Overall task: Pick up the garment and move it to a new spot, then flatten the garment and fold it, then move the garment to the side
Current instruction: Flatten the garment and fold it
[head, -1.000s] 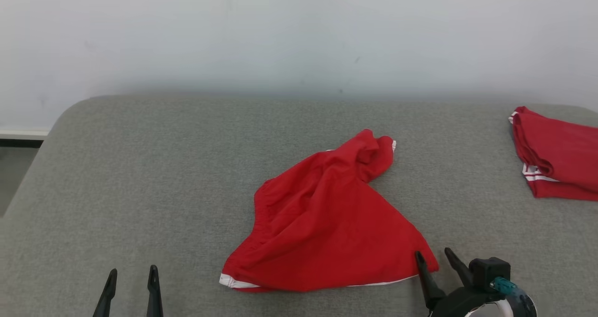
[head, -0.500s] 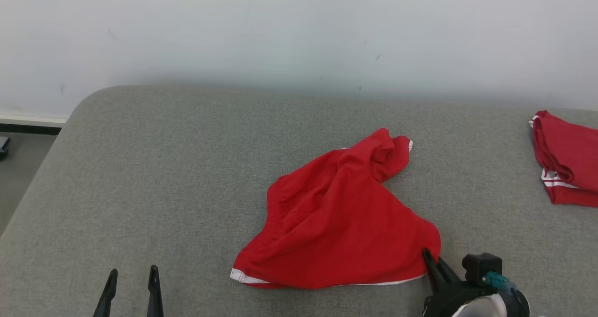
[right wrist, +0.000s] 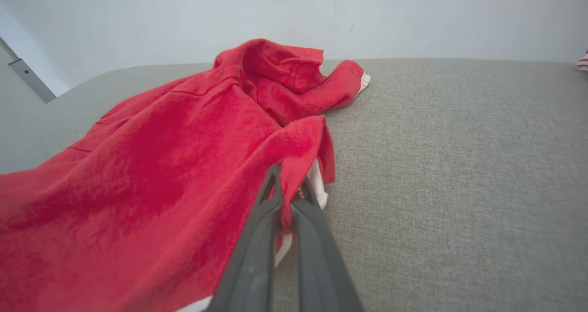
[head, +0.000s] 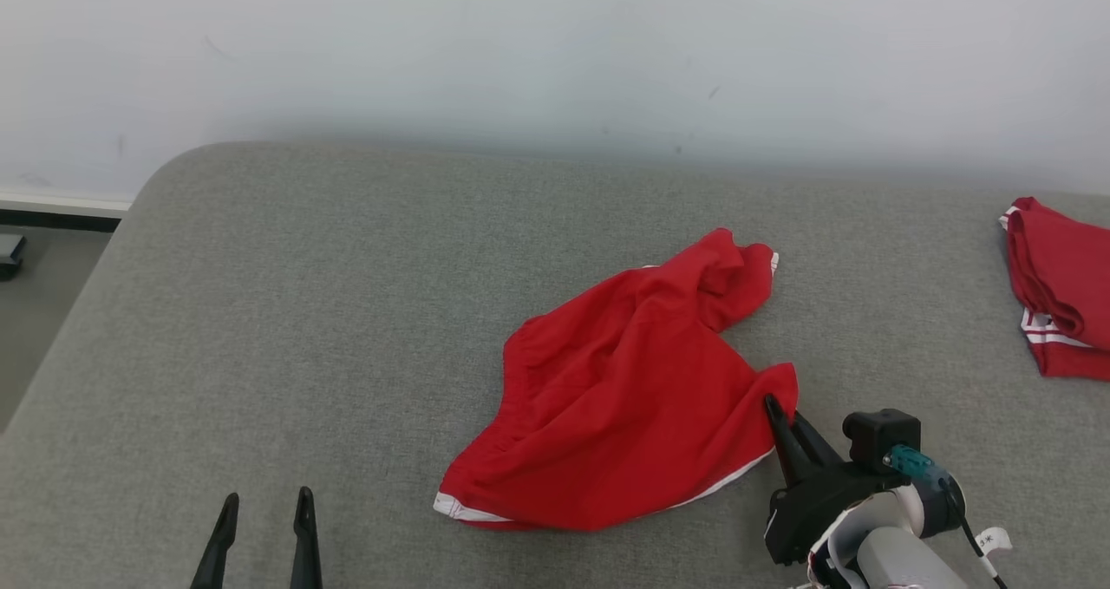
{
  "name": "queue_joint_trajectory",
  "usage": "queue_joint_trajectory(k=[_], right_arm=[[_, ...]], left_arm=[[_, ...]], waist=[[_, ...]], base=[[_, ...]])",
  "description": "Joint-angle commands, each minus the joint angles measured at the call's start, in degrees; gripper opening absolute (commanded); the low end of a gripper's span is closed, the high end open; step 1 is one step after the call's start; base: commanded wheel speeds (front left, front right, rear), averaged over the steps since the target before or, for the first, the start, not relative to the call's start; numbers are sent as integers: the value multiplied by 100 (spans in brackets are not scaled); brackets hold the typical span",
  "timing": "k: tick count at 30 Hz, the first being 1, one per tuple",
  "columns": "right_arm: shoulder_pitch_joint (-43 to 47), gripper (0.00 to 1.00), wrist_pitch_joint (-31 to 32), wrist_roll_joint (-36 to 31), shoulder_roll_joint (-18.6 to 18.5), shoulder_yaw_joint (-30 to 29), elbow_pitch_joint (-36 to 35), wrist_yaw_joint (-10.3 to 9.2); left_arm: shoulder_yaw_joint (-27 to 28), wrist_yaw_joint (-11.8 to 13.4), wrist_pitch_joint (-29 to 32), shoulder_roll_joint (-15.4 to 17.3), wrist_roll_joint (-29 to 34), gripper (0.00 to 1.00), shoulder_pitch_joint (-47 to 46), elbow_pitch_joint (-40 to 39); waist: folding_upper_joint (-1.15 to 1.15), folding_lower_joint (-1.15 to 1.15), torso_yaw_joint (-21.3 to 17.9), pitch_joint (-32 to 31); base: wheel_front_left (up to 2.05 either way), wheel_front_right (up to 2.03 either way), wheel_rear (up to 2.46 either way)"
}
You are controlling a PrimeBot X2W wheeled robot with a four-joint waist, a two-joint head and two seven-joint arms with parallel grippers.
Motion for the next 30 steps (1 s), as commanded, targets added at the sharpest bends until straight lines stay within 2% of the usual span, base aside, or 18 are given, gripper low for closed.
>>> queue_joint_trajectory(k=[1, 8, 14, 20, 30], right_arm=[[-70, 0, -30, 87, 3, 17, 50, -16], [76, 0, -38, 324, -6, 91, 38, -16], [540, 0, -35, 504, -111, 151, -359, -16], [1206, 0, 332, 782, -124, 49, -1163, -16], [2429, 0, 1398, 1024, 70, -520, -2964, -16]], left_arm=[[-23, 5, -18, -7, -17, 100, -42, 30], [-60, 22, -18, -9, -37, 100, 51, 31], [-114, 47, -18, -8, -74, 100, 165, 47], [-124, 77, -18, -6, -60, 100, 215, 53], [-134, 69, -18, -7, -34, 100, 222, 56]], waist=[[0, 0, 44, -15], [0, 0, 96, -95], [0, 0, -6, -181], [0, 0, -180, -228], [0, 0, -319, -254]], base=[[0, 0, 0], [0, 0, 0], [0, 0, 0], [0, 0, 0], [0, 0, 0]])
